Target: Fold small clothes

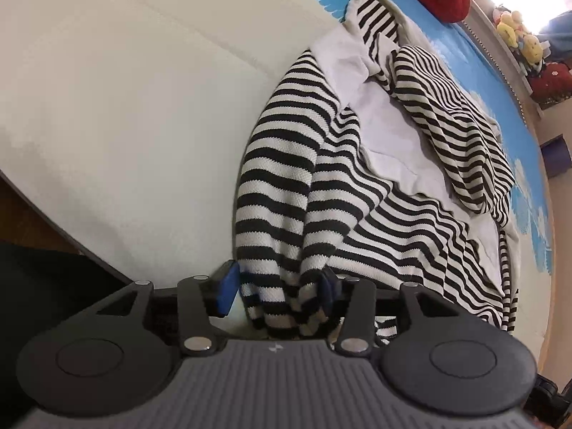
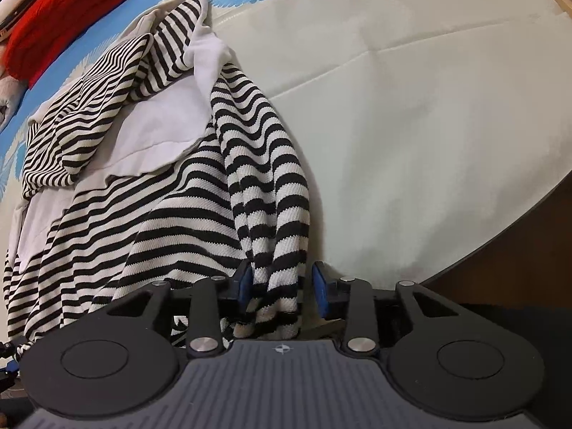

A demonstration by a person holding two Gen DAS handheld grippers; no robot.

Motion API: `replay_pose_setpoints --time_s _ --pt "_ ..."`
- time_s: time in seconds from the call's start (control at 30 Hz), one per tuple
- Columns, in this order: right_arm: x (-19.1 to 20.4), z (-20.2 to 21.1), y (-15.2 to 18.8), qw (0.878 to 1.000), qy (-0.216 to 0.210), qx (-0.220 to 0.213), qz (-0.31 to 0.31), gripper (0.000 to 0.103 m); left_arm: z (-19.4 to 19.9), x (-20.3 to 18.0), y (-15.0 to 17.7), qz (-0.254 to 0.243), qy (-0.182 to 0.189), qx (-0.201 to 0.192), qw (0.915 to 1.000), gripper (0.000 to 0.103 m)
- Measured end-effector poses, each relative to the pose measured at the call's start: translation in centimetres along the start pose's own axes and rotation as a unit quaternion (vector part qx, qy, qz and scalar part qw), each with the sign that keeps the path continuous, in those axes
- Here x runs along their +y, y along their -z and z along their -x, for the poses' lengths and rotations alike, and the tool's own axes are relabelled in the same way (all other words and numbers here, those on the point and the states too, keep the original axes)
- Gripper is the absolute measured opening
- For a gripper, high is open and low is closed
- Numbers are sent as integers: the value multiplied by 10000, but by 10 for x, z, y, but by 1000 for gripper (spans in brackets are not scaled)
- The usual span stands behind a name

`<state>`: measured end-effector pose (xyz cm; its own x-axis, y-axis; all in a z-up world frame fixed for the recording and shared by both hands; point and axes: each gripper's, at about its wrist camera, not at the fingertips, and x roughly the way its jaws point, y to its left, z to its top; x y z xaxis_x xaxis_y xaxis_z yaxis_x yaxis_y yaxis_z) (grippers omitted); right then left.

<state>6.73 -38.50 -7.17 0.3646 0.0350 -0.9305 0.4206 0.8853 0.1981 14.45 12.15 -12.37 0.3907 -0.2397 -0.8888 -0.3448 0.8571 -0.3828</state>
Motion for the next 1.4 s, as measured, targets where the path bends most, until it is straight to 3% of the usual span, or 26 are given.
replay_pose_setpoints --time_s 0.07,0.13,0.17,0.2,0.23,0.33,0.5,0.63,0.8,0.87,0.9,0.93,1.0,1.23,1.4 --pt "1 0 0 10000 14 -5 39 37 -1 -3 1 -144 -33 -18 9999 43" --pt "2 -1 1 10000 19 -21 89 37 -3 -6 3 -315 9 16 9995 15" --pt "3 -1 1 9999 11 -23 110 36 -3 -7 3 -352 47 16 9994 12" --pt "4 0 2 9999 -13 -30 143 30 -2 -8 4 -429 41 -17 9991 10" --pt "4 0 2 9998 -52 -40 172 20 0 -11 6 -532 14 -64 9986 9" --pt "6 5 2 9995 -139 -156 252 9 8 -14 8 -632 41 -169 9978 9" --pt "1 13 1 9991 -268 -317 64 10 16 -3 5 -258 268 -146 9992 16" --pt "1 6 3 9998 -135 -118 91 23 4 1 4 -91 160 103 9998 23" --pt "5 3 5 9998 -47 -95 171 24 0 -2 5 -227 17 97 9997 22" --pt "5 2 5 9998 -48 -100 194 23 0 -4 6 -306 25 82 9995 14" --pt "5 3 5 9997 -56 -115 213 18 0 -6 6 -382 37 64 9992 11" --pt "5 4 5 9996 -88 -139 240 12 2 -9 7 -499 9 19 9988 10" --pt "8 9 4 9991 -146 -280 297 9 4 -14 9 -638 -21 -58 9979 9" --pt "10 39 1 9934 -522 -970 325 7 29 -27 12 -1004 83 -555 9934 8" --pt "14 59 -2 9857 -727 -1415 562 7 55 -41 13 -1537 127 -980 9832 8"
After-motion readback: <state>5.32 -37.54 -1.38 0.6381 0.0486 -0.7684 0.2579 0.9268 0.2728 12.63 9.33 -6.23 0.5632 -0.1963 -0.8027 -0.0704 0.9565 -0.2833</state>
